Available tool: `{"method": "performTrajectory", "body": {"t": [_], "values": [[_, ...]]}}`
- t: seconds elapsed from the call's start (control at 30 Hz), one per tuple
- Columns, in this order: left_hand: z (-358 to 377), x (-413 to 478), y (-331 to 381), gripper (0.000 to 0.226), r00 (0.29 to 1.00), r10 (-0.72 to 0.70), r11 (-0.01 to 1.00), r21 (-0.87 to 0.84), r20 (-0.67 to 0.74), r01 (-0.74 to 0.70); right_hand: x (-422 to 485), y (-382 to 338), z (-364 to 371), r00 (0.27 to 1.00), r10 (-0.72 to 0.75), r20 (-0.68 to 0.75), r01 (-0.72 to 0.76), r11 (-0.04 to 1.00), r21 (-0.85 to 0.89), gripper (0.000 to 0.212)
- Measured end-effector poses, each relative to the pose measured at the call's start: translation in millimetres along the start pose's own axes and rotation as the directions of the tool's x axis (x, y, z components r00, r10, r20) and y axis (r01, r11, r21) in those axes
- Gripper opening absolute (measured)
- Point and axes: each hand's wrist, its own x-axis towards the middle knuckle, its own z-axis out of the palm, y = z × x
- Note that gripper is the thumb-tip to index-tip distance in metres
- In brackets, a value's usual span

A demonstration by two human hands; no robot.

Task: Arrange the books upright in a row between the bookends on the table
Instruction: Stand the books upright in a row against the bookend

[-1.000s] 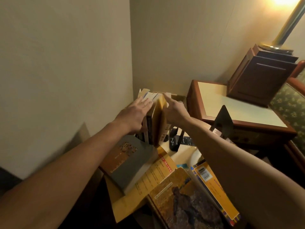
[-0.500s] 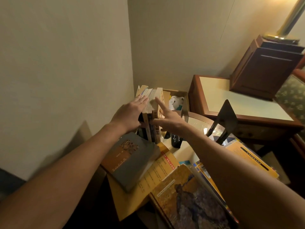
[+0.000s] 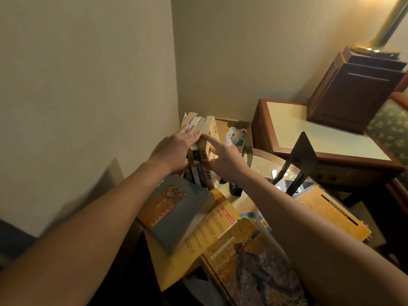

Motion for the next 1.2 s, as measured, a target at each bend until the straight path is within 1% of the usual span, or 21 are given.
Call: {"method": "performTrajectory", "body": {"t": [0.17, 0.33, 0.43, 0.6, 0.8, 0.93, 1.03, 1.1, 1.17, 1.2], "values": [[-3, -1, 3, 0.08, 0.999, -0.035, 0.999, -0.025, 0.004, 0.035, -2, 1, 2, 1.0, -0.002, -0.003, 0.002, 1.0, -0.028, 0.078], [-1, -1, 8, 0.073, 0.999, -0.051, 0.999, 0.016, -0.019, 0.051, -12, -2, -5, 0.997, 0.027, 0.069, -0.025, 0.999, -0.028, 0.087], [2, -2, 14, 0.075, 0.999, -0.037, 0.998, 0.041, -0.015, 0.038, -23, -1, -13, 0.996, 0.035, 0.087, -0.034, 0.999, -0.01, 0.094], [5, -10, 28, 0.08, 1.0, -0.003, 0.995, 0.103, 0.005, 0.002, -38, -4, -33, 0.996, 0.057, 0.069, -0.057, 0.998, -0.004, 0.091], [-2, -30, 46, 0.08, 0.999, 0.029, 0.992, 0.126, -0.031, -0.025, -65, -14, -54, 0.995, 0.078, 0.07, -0.078, 0.997, -0.005, 0.087], [-4, -61, 68, 0.077, 0.995, 0.063, 0.998, 0.022, -0.072, -0.061, -107, -15, -64, 0.997, 0.075, 0.037, -0.075, 0.997, 0.014, 0.082], [-5, -92, 93, 0.074, 0.997, 0.047, 0.99, -0.127, -0.066, -0.055, -148, -13, -70, 0.995, 0.1, 0.024, -0.101, 0.994, 0.041, 0.08], [-1, -119, 112, 0.072, 0.999, -0.018, 0.962, -0.275, -0.043, 0.006, -177, -11, -72, 0.99, 0.14, 0.021, -0.141, 0.989, 0.043, 0.08], [6, -150, 128, 0.069, 0.992, -0.125, 0.902, -0.419, -0.017, 0.106, -205, -6, -70, 0.982, 0.186, 0.01, -0.187, 0.982, 0.031, 0.079], [13, -165, 136, 0.068, 0.986, -0.169, 0.873, -0.463, 0.004, 0.152, -219, -3, -68, 0.978, 0.21, 0.006, -0.21, 0.977, 0.021, 0.079]]}}
